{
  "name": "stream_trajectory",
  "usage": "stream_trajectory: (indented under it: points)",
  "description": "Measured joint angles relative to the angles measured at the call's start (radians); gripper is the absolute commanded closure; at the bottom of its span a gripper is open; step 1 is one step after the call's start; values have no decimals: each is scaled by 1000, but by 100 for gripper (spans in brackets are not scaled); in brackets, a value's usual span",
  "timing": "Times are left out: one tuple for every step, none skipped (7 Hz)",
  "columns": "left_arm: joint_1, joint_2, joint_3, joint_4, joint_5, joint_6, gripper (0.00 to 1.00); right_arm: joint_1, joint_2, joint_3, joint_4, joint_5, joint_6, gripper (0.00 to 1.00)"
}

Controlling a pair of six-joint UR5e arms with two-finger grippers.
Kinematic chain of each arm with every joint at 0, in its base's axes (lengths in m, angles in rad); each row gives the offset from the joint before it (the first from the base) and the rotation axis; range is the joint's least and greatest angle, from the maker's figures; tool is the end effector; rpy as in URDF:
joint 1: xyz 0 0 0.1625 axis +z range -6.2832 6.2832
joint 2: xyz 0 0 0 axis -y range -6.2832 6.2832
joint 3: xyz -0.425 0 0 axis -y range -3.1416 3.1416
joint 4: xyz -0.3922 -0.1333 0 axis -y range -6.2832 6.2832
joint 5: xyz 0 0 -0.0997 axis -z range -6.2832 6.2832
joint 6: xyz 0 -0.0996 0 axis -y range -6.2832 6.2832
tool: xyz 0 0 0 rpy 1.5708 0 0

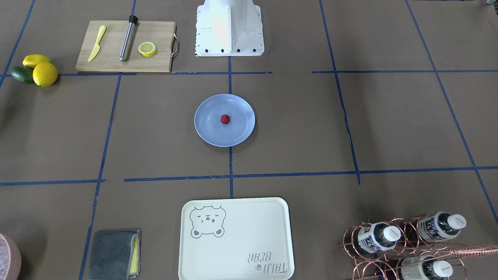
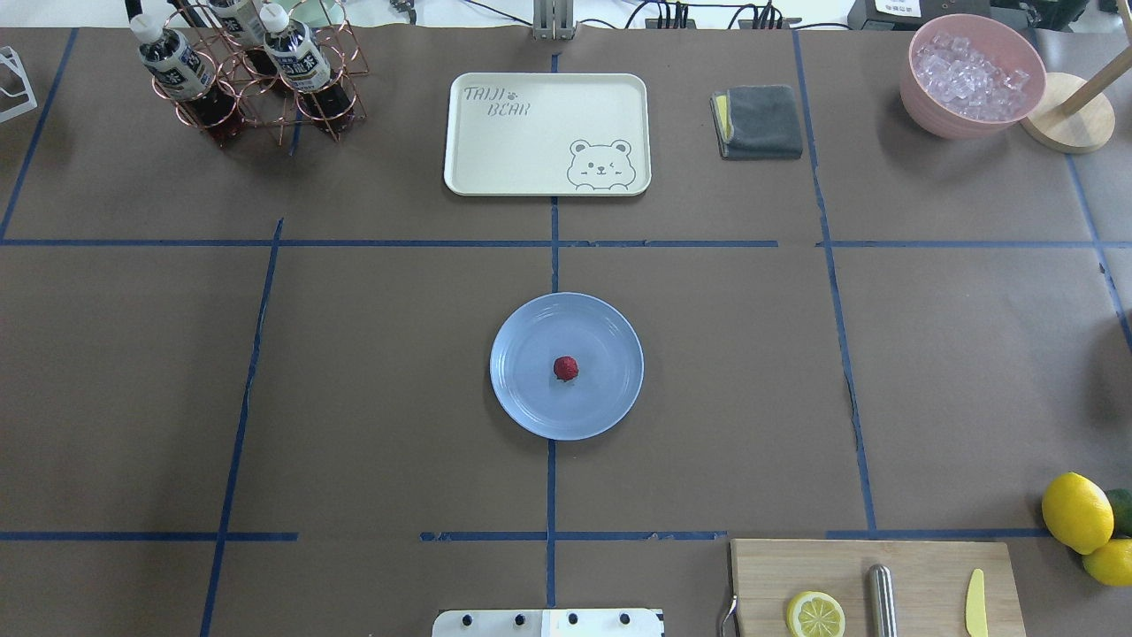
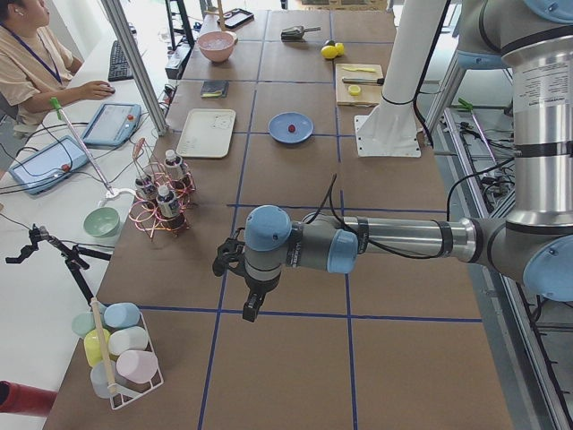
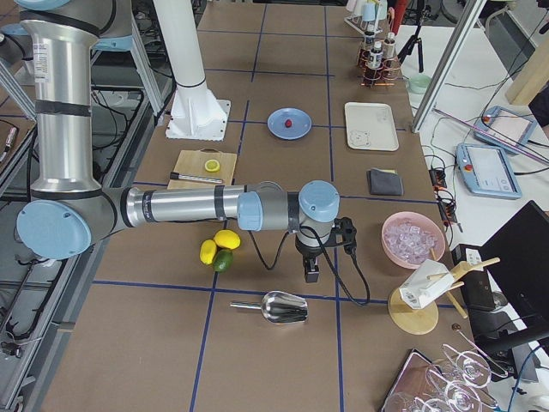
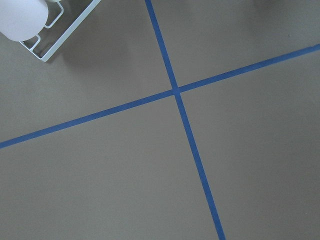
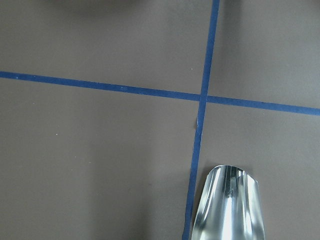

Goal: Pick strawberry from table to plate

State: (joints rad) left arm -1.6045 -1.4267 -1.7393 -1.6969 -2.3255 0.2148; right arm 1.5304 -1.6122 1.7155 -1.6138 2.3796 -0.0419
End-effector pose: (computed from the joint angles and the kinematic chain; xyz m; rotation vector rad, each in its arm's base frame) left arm -0.0799 -0.4381 0.6303 0.2361 0.7313 0.2289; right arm 0.0420 -0.4783 0.6093 0.0576 -0.8089 -0.1021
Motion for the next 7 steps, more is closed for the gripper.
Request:
stream_trajectory:
  points:
    - [0,1,2,-1,0,0,0,-2,0,1,0,1,0,0]
    - [0,0,4,-1,-1,0,0,-2,0,1,0,1,0,0]
    - [3,-1,5,-1,1,-3,0,-2,0,2,0,2,0,0]
    - [7,-4,10,0,1,-15,0,-2,0,2,0,2,0,0]
    - [10,-7,13,3,-2,-68,0,-3,0,3,0,3,0,0]
    - [12,-11,10,7,-3,-144,0,-3,0,3,0,3,0,0]
    - [14,-13,9,8,-4,-180,0,-3,0,3,0,3,0,0]
